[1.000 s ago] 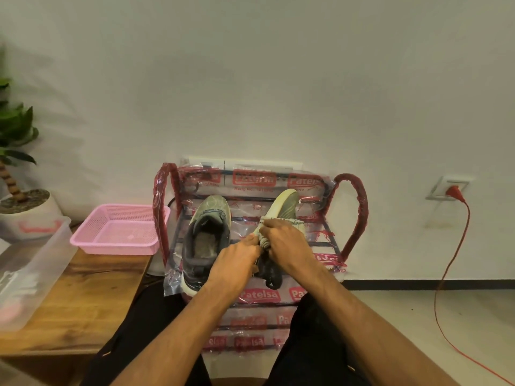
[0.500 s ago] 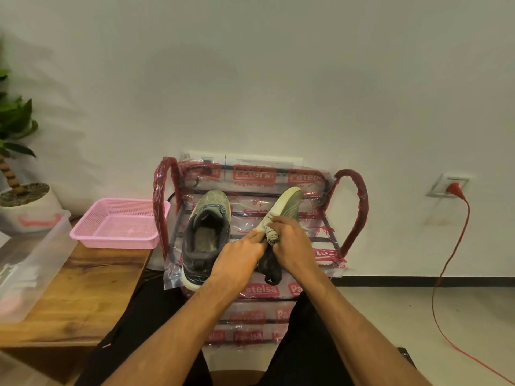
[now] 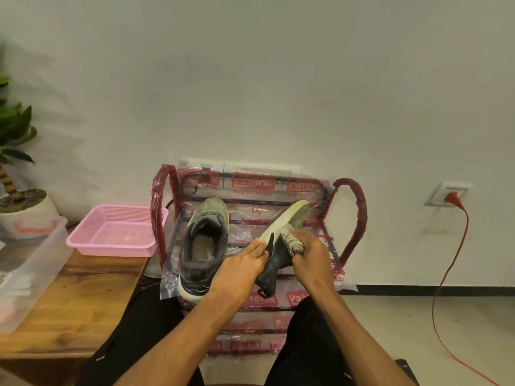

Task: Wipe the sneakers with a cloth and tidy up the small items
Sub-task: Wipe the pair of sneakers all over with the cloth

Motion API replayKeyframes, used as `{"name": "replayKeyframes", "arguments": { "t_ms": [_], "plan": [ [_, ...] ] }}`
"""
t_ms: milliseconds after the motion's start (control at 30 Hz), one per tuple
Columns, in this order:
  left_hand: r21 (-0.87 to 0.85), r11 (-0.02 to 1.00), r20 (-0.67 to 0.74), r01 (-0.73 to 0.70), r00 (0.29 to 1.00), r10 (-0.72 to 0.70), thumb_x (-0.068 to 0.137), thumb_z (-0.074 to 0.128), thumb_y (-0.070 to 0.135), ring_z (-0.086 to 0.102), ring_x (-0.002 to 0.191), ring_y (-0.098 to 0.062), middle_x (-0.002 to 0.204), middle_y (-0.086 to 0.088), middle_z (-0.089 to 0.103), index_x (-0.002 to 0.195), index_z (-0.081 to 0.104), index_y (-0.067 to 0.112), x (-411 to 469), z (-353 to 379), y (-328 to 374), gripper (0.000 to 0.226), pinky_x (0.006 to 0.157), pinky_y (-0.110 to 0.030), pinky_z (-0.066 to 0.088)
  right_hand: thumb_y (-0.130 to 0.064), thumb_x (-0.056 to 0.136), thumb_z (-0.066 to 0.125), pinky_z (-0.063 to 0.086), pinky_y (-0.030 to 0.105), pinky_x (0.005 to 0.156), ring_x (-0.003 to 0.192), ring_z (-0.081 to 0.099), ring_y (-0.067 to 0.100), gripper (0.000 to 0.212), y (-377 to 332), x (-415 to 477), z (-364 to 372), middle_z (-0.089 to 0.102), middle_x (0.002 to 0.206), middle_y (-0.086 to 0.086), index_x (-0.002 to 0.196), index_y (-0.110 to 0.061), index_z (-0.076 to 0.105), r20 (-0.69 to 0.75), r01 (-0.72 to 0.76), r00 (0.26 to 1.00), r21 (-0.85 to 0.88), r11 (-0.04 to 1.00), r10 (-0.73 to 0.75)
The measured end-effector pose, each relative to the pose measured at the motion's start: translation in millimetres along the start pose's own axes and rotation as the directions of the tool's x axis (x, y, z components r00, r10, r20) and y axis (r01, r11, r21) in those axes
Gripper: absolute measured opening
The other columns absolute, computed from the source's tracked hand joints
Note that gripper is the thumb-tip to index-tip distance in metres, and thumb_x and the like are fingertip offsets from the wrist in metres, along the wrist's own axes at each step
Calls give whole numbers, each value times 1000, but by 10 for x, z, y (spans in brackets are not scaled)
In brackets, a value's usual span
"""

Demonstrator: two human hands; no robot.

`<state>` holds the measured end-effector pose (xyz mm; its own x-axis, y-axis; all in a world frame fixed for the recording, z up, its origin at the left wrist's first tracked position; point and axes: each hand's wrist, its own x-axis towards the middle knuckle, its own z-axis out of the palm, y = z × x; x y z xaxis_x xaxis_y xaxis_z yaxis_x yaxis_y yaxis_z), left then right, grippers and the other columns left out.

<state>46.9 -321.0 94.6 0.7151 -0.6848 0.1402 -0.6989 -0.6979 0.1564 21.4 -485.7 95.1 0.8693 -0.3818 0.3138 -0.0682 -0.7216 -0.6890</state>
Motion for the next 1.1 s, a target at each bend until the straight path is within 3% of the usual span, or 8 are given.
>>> {"name": "replayKeyframes", "arguments": {
  "t_ms": [100,267,333,400,533,767,867,1100],
  "plan": [
    [-20,1000,3,16,1000,-16,96,47,0,4,149,-10,163,3,10,152,26,17,-7,-6,-36,63,117,-28,24,9,80,62,40,34,108,125,50,20,52,-47,106,109,58,134,6,129,-11,61,13,106,994,-107,989,-105],
    [-31,996,-5,78,997,-79,96,51,6,10,149,-10,162,6,13,152,27,23,28,8,-98,63,117,-31,26,9,79,59,31,30,112,130,47,20,56,-158,-81,334,56,137,7,131,-11,60,106,156,985,-204,966,-136],
    [-36,995,1,94,996,-94,96,52,7,12,148,-10,162,7,16,153,27,26,32,5,-112,65,116,-33,29,7,79,61,44,30,103,117,57,17,49,-191,-195,312,65,125,5,123,-14,66,91,150,986,-144,978,-138],
    [-31,995,7,95,995,-95,95,54,8,15,148,-11,161,8,18,152,29,27,26,1,-131,65,114,-35,33,5,80,61,53,26,79,92,65,15,40,-227,-260,191,72,104,1,113,-16,72,137,95,987,-69,993,-85],
    [-29,993,6,111,994,-111,90,62,11,35,140,-16,157,7,27,144,41,21,15,-30,-131,59,104,-39,44,5,81,60,43,22,47,61,60,10,30,-148,-183,-39,69,73,-6,93,-19,76,198,-67,978,20,998,61],
    [37,973,55,226,972,-228,88,65,9,36,136,-29,154,-13,19,151,17,30,85,-47,-106,82,96,-41,48,6,86,60,51,24,53,63,58,11,25,-75,-113,-144,59,68,-12,86,-18,70,16,-180,984,98,979,180],
    [67,966,94,249,963,-254,89,64,9,53,118,-32,144,-16,31,152,6,36,134,-5,-62,90,90,-43,49,6,86,61,39,11,46,61,57,8,22,-15,-100,-118,58,67,-12,89,-14,71,8,-192,981,65,979,192],
    [50,956,47,290,955,-293,89,67,35,61,106,-30,126,-12,52,152,7,32,132,45,88,87,85,-40,49,7,88,56,38,5,50,67,54,0,27,-78,-65,-111,55,72,-16,103,-9,71,1,-163,987,54,985,164]
  ]
}}
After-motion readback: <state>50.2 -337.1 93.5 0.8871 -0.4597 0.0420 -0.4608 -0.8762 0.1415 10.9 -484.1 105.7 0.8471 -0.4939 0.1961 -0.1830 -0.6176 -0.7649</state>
